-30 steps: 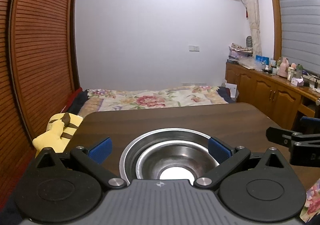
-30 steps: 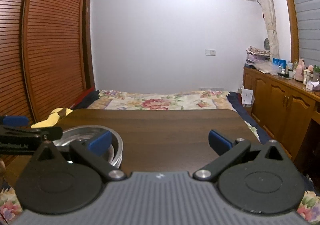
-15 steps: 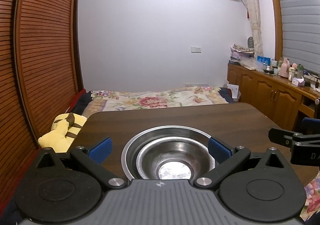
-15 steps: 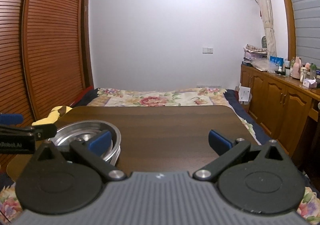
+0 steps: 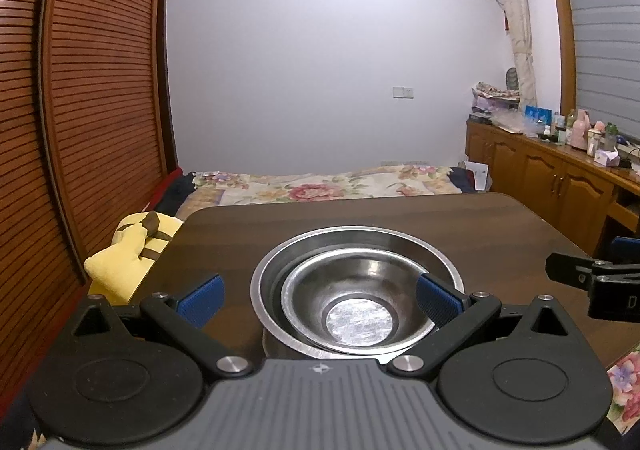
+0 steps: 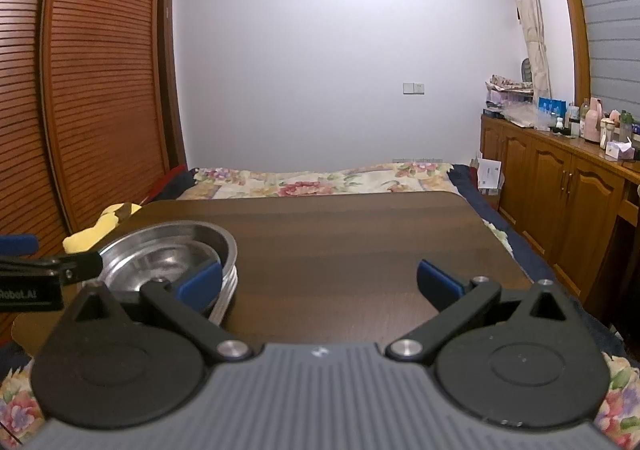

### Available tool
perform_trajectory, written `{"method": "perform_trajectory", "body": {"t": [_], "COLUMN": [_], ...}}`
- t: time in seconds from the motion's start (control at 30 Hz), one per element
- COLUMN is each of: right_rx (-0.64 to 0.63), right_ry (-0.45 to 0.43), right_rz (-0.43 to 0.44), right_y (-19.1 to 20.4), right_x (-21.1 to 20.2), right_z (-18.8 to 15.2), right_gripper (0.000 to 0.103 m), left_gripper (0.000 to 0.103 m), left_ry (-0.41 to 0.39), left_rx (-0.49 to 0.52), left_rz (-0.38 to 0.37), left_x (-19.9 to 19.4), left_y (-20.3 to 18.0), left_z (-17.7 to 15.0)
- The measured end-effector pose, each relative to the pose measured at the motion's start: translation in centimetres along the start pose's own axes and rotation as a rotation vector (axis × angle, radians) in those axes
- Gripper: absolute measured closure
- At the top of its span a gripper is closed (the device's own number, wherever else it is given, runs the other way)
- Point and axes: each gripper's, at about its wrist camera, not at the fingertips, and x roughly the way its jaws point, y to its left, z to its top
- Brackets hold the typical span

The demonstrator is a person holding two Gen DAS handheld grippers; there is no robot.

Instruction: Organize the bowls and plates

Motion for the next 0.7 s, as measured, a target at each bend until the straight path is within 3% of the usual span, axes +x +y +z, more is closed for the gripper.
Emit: {"method": "perform_trajectory", "body": {"t": [0.7], "right_rx": [0.0], "right_ry": [0.011], "right_rz": [-0.008], "right_y": [-0.3], "right_x": [0.4], "right_z": [-0.2], "right_gripper": [0.0], "left_gripper": [0.0], "left_ry": [0.026], "left_rx": [-0.008], "left_rz": [0.008], "left_x": [0.2], "left_y": [0.3], "left_z": [-1.1]}}
